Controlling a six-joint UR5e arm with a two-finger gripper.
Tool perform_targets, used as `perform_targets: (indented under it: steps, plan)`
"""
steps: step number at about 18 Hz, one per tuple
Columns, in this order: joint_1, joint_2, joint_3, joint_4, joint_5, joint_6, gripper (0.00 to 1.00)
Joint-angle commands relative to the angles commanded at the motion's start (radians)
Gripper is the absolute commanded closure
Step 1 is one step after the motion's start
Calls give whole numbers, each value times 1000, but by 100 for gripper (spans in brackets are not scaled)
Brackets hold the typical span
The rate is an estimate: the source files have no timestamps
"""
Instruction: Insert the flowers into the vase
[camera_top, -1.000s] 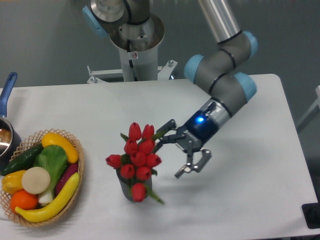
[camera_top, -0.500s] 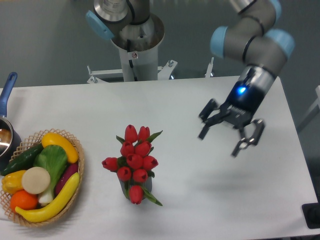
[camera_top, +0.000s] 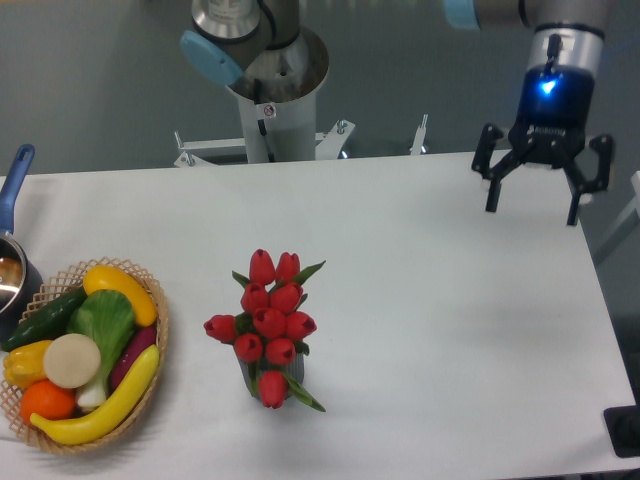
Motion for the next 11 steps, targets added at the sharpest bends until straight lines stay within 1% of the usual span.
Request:
perform_targets:
  steps: [1, 3, 6, 8, 11]
  plan:
    - [-5, 18, -1, -31, 57, 12, 0]
    - [-5, 31, -6, -61, 99, 79, 0]
    - [5, 57, -21, -146, 143, 248, 0]
    - [12, 64, -35, -152, 165, 267, 0]
    - [5, 65, -37, -152, 166, 270, 0]
